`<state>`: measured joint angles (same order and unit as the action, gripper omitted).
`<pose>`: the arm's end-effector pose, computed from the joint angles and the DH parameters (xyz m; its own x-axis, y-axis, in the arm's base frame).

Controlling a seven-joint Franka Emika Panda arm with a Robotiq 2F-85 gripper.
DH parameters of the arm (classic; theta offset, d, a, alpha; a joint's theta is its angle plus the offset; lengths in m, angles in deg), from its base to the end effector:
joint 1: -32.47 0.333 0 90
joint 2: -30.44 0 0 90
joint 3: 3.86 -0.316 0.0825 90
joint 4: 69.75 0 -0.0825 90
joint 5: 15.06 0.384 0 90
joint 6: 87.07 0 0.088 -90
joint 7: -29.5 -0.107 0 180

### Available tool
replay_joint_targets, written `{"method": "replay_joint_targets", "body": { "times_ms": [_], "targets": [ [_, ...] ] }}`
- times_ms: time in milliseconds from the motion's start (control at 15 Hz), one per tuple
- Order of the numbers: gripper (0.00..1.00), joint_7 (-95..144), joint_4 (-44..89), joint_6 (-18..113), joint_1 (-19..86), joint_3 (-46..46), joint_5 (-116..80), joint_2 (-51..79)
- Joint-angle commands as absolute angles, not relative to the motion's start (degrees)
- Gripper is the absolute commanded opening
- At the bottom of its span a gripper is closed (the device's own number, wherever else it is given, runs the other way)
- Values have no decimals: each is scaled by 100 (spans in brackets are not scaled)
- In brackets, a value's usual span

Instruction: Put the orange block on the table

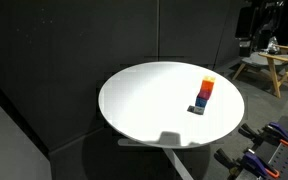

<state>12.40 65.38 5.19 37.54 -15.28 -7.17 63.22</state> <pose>0.3404 0.1245 0.5161 0.9806 -0.0712 -0.1826 -0.0672 -0.9973 0.0281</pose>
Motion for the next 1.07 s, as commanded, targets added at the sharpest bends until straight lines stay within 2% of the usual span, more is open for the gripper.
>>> {"method": "replay_joint_targets", "body": {
  "times_ms": [0, 1000],
  "targets": [
    [100, 1237, 6523, 509, 3760, -1522, -722, 6319],
    [100, 2546, 6286, 878, 3757, -1130, -1037, 6115]
  ]
}}
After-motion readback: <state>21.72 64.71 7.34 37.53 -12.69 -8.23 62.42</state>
